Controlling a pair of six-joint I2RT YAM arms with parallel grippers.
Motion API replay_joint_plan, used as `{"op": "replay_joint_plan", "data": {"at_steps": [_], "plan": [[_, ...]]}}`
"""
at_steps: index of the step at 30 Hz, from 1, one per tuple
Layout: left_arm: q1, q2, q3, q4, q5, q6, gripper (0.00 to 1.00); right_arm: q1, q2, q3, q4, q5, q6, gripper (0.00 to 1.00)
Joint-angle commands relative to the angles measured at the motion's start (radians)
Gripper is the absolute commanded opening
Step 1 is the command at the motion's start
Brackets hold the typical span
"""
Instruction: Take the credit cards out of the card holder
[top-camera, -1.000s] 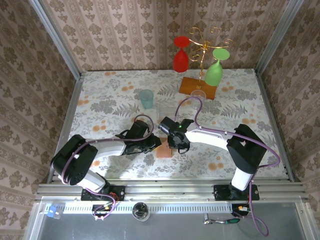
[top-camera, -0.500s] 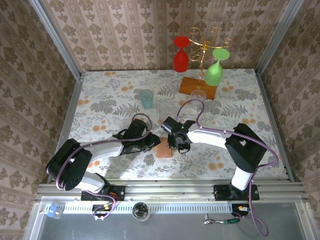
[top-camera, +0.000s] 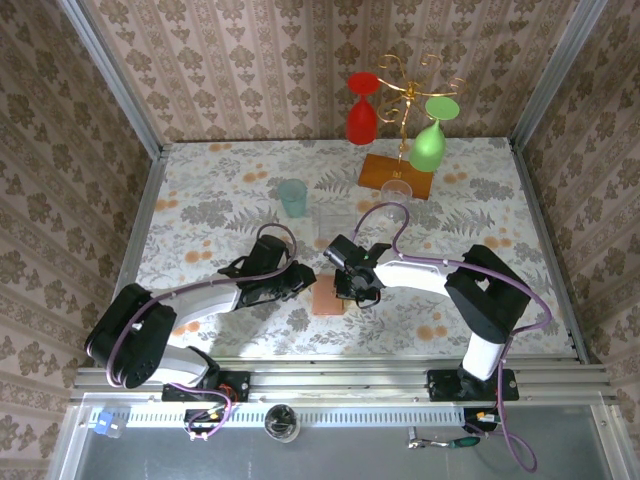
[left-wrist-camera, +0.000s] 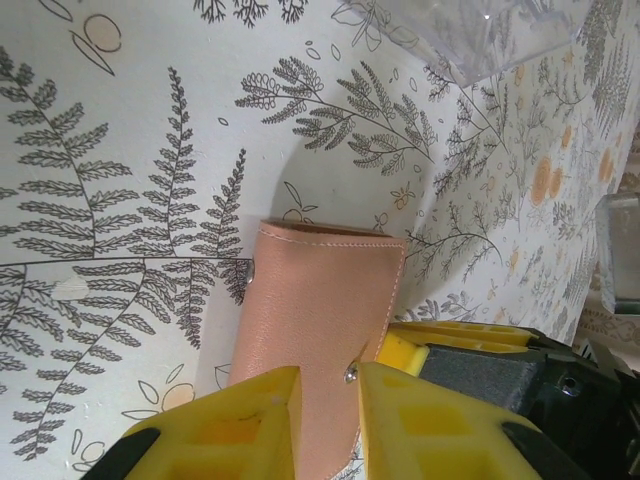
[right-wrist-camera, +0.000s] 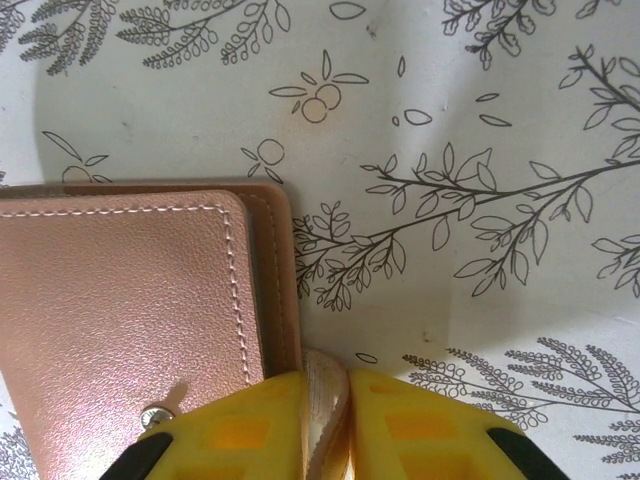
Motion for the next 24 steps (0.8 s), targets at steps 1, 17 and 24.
{"op": "replay_joint_plan", "data": {"at_steps": [1, 17, 24], "plan": [[0.009, -0.025, -0.002, -0.023, -0.005, 0.03, 0.22, -0.005, 0.018, -0.021, 0.011, -0.01, 0.017, 0.17], [0.032, -0.034, 0.001, -0.059, -0.006, 0.057, 0.25, -0.015, -0.037, -0.019, -0.027, 0.016, -0.02, 0.09], [0.041, -0.032, 0.009, -0.072, 0.0, 0.081, 0.26, -0.045, -0.119, -0.018, -0.102, 0.034, -0.107, 0.08]]}}
